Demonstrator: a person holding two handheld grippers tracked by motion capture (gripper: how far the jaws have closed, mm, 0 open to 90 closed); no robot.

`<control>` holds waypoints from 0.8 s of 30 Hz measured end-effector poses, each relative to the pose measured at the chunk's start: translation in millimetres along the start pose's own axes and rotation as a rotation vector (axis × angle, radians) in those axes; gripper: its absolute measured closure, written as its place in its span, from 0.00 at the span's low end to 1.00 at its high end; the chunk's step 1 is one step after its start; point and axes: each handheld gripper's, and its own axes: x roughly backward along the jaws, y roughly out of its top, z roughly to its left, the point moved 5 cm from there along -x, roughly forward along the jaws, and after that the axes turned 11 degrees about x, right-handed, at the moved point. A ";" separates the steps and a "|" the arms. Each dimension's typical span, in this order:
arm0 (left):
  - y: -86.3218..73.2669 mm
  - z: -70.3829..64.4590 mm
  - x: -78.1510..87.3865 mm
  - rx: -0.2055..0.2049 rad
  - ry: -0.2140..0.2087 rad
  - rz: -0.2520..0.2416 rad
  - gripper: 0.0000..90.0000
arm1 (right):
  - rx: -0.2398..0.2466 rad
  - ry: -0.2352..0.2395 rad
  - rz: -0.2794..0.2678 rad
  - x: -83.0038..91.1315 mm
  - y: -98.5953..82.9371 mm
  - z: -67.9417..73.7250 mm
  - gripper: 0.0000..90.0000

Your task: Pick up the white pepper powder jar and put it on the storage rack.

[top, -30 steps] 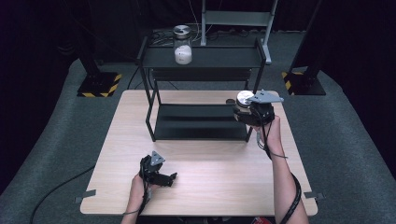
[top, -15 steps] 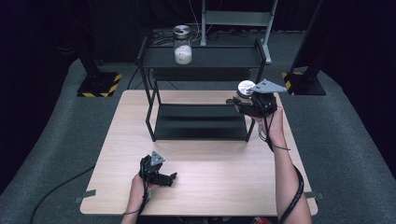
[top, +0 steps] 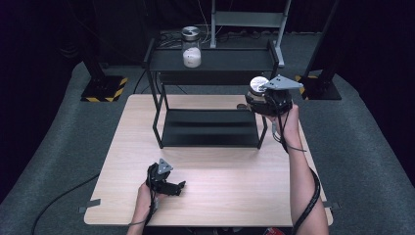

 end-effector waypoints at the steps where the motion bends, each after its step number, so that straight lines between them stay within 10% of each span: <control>1: 0.0 0.1 0.0 -0.003 -0.004 0.001 0.03 | -0.001 0.000 0.000 -0.1 0.9 -0.4 0.33; 24: 0.1 -0.1 0.0 -0.025 -0.018 0.004 0.02 | -0.018 0.001 -0.026 2.5 20.2 -15.7 0.33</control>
